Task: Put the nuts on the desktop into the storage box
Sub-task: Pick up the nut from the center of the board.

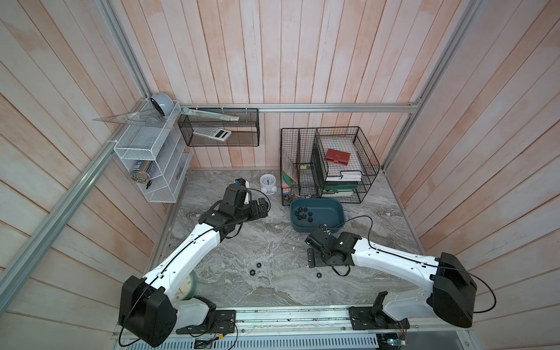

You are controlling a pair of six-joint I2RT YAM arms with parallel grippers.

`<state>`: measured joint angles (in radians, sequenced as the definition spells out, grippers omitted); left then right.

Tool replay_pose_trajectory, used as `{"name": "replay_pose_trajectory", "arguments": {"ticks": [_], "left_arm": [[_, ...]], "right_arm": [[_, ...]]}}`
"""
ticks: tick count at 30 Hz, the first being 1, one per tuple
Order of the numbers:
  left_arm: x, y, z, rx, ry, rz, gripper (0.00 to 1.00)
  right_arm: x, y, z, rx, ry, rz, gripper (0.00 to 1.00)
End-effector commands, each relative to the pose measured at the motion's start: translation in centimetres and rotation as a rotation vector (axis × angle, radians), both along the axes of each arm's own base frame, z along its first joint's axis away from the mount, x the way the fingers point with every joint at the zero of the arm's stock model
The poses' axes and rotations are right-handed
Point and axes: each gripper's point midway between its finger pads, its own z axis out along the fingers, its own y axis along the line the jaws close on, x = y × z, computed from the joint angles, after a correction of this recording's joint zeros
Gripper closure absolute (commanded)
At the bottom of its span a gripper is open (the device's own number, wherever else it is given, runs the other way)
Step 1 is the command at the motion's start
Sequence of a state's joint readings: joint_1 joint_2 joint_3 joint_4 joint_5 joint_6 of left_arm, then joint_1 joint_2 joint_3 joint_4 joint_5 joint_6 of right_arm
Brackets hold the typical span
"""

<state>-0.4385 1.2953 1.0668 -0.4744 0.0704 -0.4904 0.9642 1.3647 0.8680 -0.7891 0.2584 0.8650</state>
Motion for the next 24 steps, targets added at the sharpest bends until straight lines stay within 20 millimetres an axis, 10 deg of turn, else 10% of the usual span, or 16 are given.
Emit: {"name": "replay_pose_trajectory", "arguments": {"ticks": [1, 16, 24], "left_arm": [[-0.8, -0.2, 0.1, -0.010, -0.005, -0.016, 0.00], [-1.9, 0.2, -0.5, -0.007, 0.004, -0.013, 0.00], [-2.1, 0.3, -0.5, -0.007, 0.005, -0.011, 0.00]], "right_arm": [[-0.7, -0.9, -0.6, -0.010, -0.005, -0.075, 0.02], [-3.3, 0.3, -4.4, -0.002, 0.083, -0.085, 0.44], [-3.6, 1.3, -5.3, -0.013, 0.105, -0.061, 0.51]]}}
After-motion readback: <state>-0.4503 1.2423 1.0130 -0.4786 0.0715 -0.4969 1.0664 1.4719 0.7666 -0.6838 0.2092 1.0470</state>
